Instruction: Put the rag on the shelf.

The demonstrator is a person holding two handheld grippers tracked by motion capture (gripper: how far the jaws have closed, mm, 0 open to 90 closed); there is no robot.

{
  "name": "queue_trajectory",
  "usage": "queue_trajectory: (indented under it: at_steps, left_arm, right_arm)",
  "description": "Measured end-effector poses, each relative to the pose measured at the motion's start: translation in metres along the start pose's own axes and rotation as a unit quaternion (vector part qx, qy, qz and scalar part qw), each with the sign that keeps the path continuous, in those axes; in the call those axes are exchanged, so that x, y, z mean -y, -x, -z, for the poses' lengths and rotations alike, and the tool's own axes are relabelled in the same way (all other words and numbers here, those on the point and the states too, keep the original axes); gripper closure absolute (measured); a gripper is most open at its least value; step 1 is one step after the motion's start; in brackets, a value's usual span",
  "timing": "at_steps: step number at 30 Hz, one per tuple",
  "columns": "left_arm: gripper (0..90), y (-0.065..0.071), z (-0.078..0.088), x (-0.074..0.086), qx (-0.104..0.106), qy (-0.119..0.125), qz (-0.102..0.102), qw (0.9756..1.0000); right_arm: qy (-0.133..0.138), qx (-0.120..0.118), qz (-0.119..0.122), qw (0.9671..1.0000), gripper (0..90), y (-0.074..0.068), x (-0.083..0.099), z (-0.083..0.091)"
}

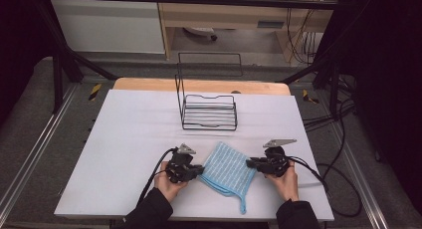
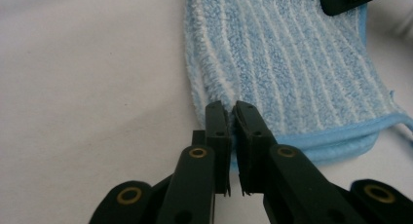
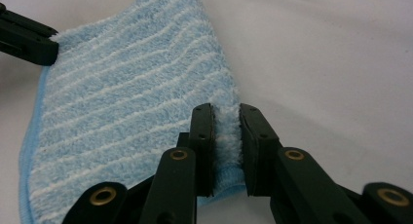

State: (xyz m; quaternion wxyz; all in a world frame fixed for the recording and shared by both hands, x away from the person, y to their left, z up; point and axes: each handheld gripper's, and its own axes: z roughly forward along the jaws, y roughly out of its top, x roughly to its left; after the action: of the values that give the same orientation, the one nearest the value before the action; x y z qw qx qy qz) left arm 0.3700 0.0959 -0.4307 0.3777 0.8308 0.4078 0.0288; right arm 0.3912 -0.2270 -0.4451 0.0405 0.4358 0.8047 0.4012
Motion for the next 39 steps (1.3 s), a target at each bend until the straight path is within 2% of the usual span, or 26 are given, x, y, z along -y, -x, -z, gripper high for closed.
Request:
queue_trajectory:
  at_steps: [2,9,12,14,17,22,24,30,34,39]
  left_arm:
    - [84.6,-0.001,0.003,-0.001,-0.005,0.0,-0.001,1.0]
    - [84.6,-0.01,0.006,-0.004,-0.02,0.003,0.002,0.9998]
    - [84.7,-0.014,0.007,-0.007,-0.029,0.002,-0.007,0.9996]
    - [84.7,-0.017,0.005,-0.009,-0.03,0.003,-0.003,0.9995]
    - [84.7,-0.021,0.003,-0.013,-0.039,0.001,-0.007,0.9992]
    - [84.8,-0.028,0.002,-0.023,-0.05,0.006,-0.001,0.9987]
    - [84.8,-0.031,0.0,-0.027,-0.052,0.007,0.004,0.9986]
    - [84.9,-0.036,-0.013,-0.036,-0.063,0.004,0.008,0.998]
    - [84.9,-0.039,-0.02,-0.043,-0.062,0.011,0.019,0.9978]
    - [84.5,-0.041,-0.024,-0.042,-0.058,0.011,0.02,0.9981]
  right_arm:
    - [-0.002,0.003,0.001,1.0,77.8,-0.003,0.0,0.0]
    - [0.003,0.014,-0.017,0.9998,77.7,-0.018,0.003,-0.002]
    - [0.013,0.013,-0.025,0.9995,77.6,-0.023,0.006,-0.002]
    - [0.019,0.014,-0.029,0.9993,77.2,-0.026,0.009,-0.001]
    - [0.029,0.016,-0.04,0.9986,77.2,-0.029,0.01,0.0]
    - [0.037,0.025,-0.04,0.9982,77.2,-0.039,0.009,-0.001]
    - [0.037,0.034,-0.035,0.9981,77.2,-0.042,0.01,-0.004]
    - [0.037,0.037,-0.05,0.9973,77.2,-0.046,0.012,-0.004]
    - [0.039,0.037,-0.06,0.9968,77.1,-0.049,0.014,-0.002]
    - [0.036,0.039,-0.07,0.9961,75.8,-0.052,0.017,-0.001]
